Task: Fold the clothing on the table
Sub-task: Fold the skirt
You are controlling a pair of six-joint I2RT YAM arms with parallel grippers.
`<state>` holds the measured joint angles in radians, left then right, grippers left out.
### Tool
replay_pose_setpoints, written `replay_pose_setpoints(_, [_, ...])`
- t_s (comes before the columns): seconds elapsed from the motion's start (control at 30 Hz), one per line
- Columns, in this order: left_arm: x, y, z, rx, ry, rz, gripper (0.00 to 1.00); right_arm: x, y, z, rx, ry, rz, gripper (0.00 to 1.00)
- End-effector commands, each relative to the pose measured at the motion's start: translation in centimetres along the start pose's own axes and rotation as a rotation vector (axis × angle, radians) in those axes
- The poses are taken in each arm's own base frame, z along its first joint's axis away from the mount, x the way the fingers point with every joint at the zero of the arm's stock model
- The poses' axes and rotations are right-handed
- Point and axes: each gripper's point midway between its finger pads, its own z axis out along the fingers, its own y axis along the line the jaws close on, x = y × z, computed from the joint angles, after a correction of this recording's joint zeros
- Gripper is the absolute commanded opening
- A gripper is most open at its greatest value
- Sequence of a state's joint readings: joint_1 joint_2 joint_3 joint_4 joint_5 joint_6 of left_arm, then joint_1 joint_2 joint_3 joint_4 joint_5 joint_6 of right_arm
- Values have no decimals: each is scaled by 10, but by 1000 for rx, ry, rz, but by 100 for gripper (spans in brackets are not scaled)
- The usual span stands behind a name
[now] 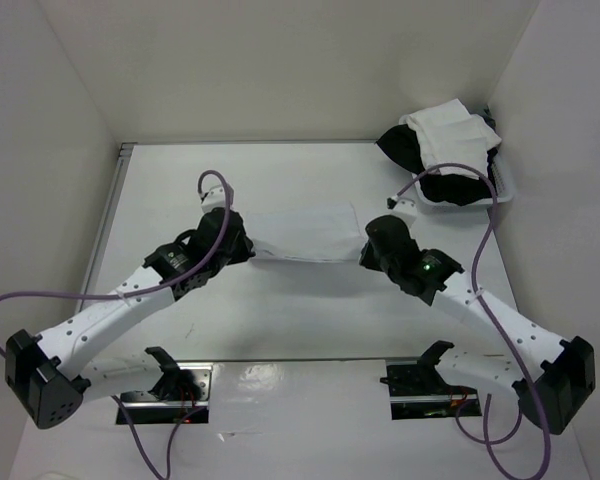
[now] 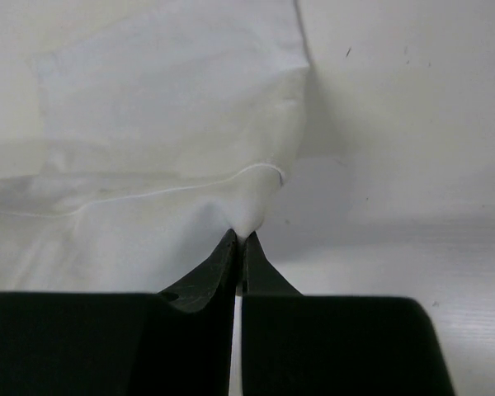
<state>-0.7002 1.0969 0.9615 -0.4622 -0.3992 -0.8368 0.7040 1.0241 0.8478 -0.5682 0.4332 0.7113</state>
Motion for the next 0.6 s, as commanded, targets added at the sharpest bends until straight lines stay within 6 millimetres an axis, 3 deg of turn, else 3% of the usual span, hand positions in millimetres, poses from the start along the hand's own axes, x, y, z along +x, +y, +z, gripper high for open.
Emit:
replay_pose_setpoints(0.0, [-40, -10, 3, -1, -112, 19, 0, -47, 17, 0, -91, -90, -2, 0])
replay_pose_setpoints(0.1, [-46, -9, 18, -31, -118, 37, 0, -58, 21, 16, -72, -93, -11, 0])
replay_pose_setpoints(0.17, [-48, -14, 25, -28, -122, 45, 0, -55, 21, 36, -37, -63, -44, 0])
replay_pose_setpoints(0.23, [-49, -8, 38, -56, -118, 48, 0, -65, 28, 47, -40, -80, -44, 0])
replay_pose_setpoints(0.33, [-48, -5, 56, -66, -119, 46, 0, -59, 32, 75, -19, -46, -61, 0])
replay_pose_setpoints(0.43, [-44, 2, 76, -93, -100, 53, 0, -65, 37, 90, -13, -53, -72, 0])
replay_pose_setpoints(0.57, [-37, 12, 95, -121, -71, 50, 0, -70, 28, 121, 38, -37, -75, 0])
